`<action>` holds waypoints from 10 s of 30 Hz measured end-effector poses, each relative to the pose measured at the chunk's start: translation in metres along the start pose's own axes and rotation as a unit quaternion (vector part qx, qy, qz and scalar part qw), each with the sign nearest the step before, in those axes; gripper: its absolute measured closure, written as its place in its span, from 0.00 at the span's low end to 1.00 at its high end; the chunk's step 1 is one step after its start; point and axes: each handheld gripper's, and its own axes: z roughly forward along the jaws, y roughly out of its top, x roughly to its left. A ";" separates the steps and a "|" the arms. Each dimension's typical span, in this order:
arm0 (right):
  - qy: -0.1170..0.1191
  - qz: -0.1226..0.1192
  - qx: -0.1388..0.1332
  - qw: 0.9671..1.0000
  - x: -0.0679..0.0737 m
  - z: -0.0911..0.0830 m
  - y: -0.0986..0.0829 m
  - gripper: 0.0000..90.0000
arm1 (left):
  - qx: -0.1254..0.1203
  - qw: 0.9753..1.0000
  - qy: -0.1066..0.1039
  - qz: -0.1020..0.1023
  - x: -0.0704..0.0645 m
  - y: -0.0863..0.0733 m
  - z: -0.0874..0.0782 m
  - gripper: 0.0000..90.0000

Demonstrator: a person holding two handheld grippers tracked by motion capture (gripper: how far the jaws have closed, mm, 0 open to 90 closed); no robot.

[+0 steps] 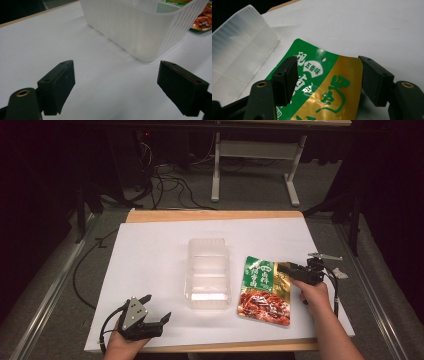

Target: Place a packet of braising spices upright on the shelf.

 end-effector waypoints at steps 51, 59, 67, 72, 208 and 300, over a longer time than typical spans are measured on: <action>0.043 -0.024 0.078 0.996 0.017 0.014 -0.009 0.60 | 0.006 1.000 -0.024 0.018 -0.004 0.000 0.002 0.17; 0.025 -0.018 0.084 0.996 0.016 0.014 -0.009 0.75 | 0.008 1.000 -0.023 0.019 -0.005 0.000 0.003 0.17; 0.006 -0.028 0.079 0.996 0.016 0.013 -0.008 0.93 | 0.003 1.000 -0.012 0.023 -0.005 0.001 0.001 0.17; 0.007 -0.027 0.071 0.997 0.015 0.010 -0.007 1.00 | -0.010 1.000 0.007 0.009 -0.001 0.002 -0.003 0.17; 0.144 -0.241 -0.214 0.936 0.216 -0.007 0.078 1.00 | -0.035 0.998 0.042 -0.025 0.011 0.004 -0.009 0.17; 0.129 -0.218 -0.201 0.946 0.198 0.067 0.048 1.00 | -0.026 0.999 0.010 -0.015 0.008 0.004 -0.004 0.05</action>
